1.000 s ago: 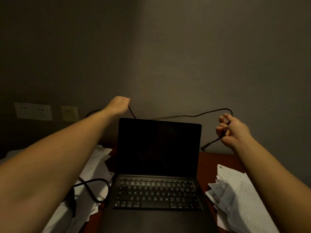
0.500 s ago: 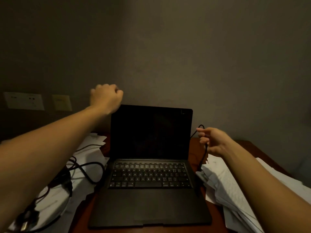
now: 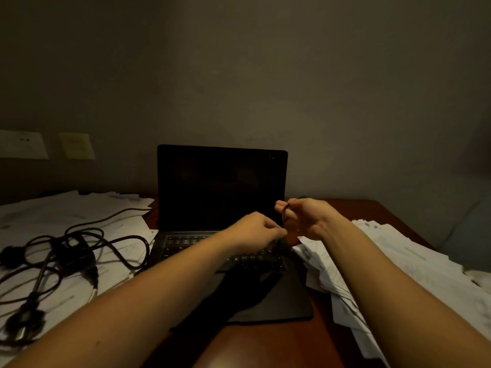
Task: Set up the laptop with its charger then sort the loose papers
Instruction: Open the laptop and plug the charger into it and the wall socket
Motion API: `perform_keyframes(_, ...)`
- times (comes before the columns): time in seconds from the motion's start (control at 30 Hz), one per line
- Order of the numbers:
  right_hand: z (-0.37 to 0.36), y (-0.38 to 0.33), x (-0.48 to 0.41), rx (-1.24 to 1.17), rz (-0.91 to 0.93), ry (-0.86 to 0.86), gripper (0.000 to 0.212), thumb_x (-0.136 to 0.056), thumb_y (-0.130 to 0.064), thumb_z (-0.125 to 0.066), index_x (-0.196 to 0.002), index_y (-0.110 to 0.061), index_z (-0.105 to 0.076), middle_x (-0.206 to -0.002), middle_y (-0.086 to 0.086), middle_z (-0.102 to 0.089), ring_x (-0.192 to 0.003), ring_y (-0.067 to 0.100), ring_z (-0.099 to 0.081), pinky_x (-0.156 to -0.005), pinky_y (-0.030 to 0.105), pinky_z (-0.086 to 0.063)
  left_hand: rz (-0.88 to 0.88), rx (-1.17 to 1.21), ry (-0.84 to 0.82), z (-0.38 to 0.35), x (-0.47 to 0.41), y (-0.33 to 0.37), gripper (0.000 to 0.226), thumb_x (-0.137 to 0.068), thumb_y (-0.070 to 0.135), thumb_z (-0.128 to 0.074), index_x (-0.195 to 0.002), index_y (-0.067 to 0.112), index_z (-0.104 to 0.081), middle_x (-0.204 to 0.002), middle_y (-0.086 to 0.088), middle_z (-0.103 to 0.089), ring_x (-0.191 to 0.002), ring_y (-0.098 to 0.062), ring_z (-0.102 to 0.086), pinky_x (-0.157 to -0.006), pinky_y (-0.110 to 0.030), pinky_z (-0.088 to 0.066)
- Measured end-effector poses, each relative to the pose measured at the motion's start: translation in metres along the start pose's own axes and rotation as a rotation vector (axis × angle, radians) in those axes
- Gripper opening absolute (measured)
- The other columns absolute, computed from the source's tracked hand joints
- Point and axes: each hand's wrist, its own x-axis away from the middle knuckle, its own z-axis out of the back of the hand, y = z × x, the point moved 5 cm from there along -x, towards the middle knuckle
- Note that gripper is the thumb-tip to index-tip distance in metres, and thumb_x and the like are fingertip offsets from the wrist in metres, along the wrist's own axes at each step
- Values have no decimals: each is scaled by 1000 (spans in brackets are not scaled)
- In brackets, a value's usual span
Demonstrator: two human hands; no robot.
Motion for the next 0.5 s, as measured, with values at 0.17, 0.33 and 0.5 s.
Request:
perform_keyframes(0.17, 8, 5, -8, 118, 52, 26, 23, -105, -8, -46, -122, 1, -59, -99, 9, -72, -83, 16, -72, -69, 35, -59, 37, 98, 47, -9, -6, 4, 20, -96, 34, -65, -90, 19, -77, -84, 1, -75, -73, -8, -69, -65, -23, -53)
perform_keyframes(0.33, 21, 1, -7, 335, 197, 118, 7, -97, -10, -64, -103, -7, -64, -91, 13, -74, -80, 22, -72, -76, 39, -59, 136, 286, -18, -20, -6, 2, 21, -98, 24, -62, -99, 8, -75, -87, -4, -76, -74, -11, -71, -64, -25, -52)
perform_keyframes(0.5, 47, -8, -20, 599, 437, 310, 51, -99, -28, -61, -145, -14, -41, -140, 13, -53, -120, 28, -54, -94, 41, -47, 255, 498, -123, -30, -11, -3, 23, -102, 23, -55, -107, 9, -73, -88, -2, -68, -72, -10, -64, -71, -26, -48)
